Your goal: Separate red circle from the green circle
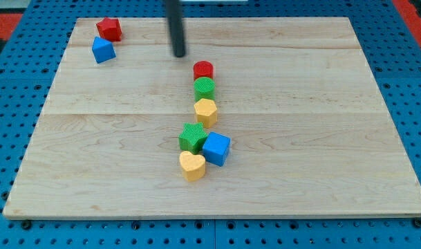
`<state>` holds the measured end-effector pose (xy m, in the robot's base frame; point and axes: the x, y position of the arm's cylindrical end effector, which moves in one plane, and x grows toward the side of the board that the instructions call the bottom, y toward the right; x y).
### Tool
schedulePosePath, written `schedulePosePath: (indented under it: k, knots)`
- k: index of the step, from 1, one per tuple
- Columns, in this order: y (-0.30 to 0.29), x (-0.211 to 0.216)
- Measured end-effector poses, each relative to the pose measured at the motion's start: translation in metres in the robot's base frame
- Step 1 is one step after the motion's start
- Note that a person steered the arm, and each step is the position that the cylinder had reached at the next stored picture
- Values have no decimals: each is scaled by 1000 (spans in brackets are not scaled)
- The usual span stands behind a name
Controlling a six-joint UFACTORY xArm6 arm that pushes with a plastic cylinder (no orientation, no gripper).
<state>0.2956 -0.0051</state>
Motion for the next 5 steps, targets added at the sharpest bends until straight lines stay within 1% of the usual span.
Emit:
schedulePosePath:
  k: [1,2,4,5]
  knots:
    - [67,21]
    - [30,66]
    - [-129,44]
    - [-169,44]
